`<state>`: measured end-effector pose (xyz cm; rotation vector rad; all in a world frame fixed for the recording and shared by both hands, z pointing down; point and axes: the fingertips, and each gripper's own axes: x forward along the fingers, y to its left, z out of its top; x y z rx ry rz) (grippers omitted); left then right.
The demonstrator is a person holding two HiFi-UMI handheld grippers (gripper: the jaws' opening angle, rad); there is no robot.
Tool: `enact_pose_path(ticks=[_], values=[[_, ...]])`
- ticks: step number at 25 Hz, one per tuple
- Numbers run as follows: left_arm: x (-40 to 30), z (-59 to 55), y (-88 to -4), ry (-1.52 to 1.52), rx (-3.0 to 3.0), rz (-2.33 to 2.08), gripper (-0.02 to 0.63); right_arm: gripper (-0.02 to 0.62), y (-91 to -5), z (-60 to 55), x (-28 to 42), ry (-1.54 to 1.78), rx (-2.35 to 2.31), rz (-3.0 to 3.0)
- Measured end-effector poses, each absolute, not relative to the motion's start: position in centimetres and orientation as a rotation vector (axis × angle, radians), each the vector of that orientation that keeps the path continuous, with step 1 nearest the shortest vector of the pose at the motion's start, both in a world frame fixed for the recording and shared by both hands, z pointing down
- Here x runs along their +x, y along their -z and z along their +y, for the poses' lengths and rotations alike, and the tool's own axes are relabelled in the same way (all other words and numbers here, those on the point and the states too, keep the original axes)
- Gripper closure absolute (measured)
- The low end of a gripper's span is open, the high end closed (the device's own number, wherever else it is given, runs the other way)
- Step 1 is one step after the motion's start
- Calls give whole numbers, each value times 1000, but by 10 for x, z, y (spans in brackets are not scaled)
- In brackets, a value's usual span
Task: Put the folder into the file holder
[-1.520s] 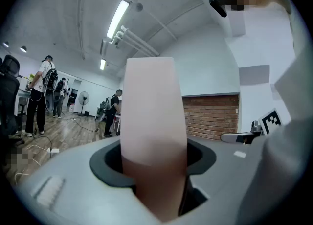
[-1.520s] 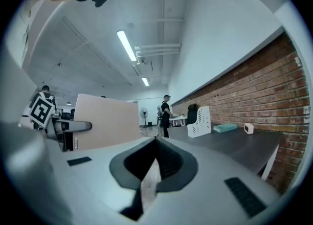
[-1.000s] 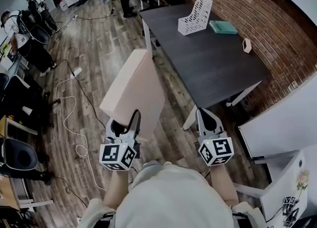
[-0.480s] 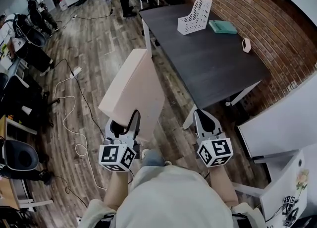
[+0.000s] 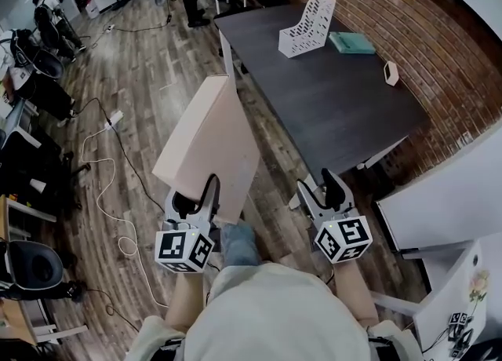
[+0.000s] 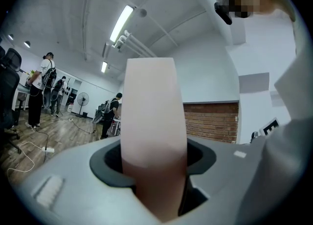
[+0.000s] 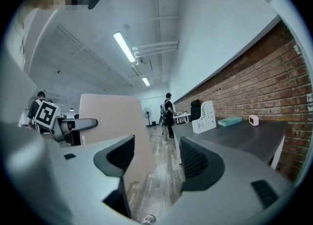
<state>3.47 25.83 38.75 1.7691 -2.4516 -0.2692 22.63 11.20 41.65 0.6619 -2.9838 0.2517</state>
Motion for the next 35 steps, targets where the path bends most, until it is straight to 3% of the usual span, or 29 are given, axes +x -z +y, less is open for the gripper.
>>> enact_pose_path(ticks=[5, 23, 35], values=[[0, 227, -386, 271, 1795, -2437, 339, 252, -414, 87, 184, -234, 640, -2994], [-179, 112, -352, 290, 1919, -2365, 340, 245, -386, -12, 4, -219, 726, -2994], [-266, 35, -347, 309, 2035, -2259, 340, 245, -391, -72, -72, -215, 857, -2956]])
